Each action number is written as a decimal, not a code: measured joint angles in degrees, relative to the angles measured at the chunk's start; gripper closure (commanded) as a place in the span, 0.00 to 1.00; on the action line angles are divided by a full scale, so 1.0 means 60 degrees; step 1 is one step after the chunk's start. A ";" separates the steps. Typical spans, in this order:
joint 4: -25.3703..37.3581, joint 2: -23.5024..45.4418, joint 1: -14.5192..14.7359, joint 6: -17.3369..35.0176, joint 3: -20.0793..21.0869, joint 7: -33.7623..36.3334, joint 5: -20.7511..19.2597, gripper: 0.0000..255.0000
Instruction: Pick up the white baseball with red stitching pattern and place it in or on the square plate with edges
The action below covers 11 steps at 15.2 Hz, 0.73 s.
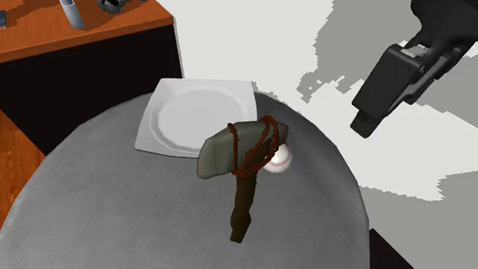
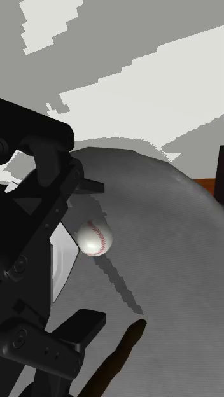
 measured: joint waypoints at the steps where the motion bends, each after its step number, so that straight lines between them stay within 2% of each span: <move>1: 0.0000 0.0000 0.0000 0.0000 0.0000 0.0000 0.0000 0.00; 7: -0.0615 0.0951 -0.0001 0.1291 0.0571 0.0392 -0.0189 0.00; 11: -0.0902 0.2005 -0.0058 0.2392 0.1021 0.0774 -0.0444 0.00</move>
